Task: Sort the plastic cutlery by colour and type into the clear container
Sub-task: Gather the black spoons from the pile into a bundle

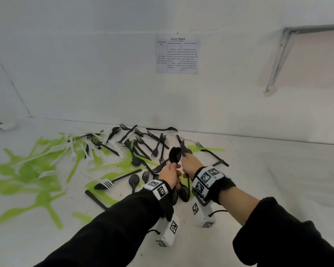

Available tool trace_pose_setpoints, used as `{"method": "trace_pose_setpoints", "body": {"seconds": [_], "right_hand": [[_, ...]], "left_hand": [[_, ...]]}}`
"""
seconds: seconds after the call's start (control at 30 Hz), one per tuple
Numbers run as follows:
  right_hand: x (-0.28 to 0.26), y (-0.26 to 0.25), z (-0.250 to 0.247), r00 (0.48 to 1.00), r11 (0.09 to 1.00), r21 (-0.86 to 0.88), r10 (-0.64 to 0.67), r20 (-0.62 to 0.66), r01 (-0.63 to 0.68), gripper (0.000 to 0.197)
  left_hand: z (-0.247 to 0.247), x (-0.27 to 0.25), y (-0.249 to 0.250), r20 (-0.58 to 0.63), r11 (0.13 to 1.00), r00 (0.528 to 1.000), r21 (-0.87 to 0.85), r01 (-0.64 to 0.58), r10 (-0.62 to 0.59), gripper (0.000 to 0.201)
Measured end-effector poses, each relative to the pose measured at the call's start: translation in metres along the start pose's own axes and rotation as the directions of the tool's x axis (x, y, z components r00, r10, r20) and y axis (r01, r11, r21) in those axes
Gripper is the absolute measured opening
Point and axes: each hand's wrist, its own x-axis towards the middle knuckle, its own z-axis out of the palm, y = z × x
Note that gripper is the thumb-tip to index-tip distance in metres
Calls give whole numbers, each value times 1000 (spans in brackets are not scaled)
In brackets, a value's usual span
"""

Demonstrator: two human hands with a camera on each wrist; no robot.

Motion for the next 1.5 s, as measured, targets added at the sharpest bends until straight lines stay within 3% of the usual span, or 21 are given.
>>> {"method": "trace_pose_setpoints", "body": {"seconds": [0.1,0.27,0.43,0.5,0.67,0.9,1.1,1.33,1.5], "right_hand": [[-9,2,9,998,978,-203,-51,-31,44,33],[-21,7,22,992,923,-385,-29,-124,-22,45],[-27,6,2,995,908,-414,-94,-43,67,39],[-20,11,-16,996,900,-433,-69,-49,41,36],[-20,30,-39,981,709,-696,26,190,116,42],[-19,43,-37,945,376,-875,-236,227,305,23],[-9,39,-53,896,401,-878,-439,67,263,23],[4,53,-80,945,326,-895,-224,240,305,50],[12,62,-74,945,264,-909,-148,293,323,40]], "left_hand": [[0,2,0,-52,997,997,52,65,-62,37],[0,-7,0,29,995,995,-12,99,-98,30],[-4,-13,1,-33,977,990,-173,128,-135,40],[-7,-13,0,-36,961,987,-236,142,-155,36],[-17,-16,2,-55,952,981,-255,168,-188,31],[-13,-15,-5,-73,974,988,-189,121,-137,32],[-5,-20,-7,-98,971,990,-228,80,-104,36],[-12,-21,-7,-109,971,988,-224,83,-109,34],[-19,-20,-6,-152,968,982,-241,69,-108,34]]}}
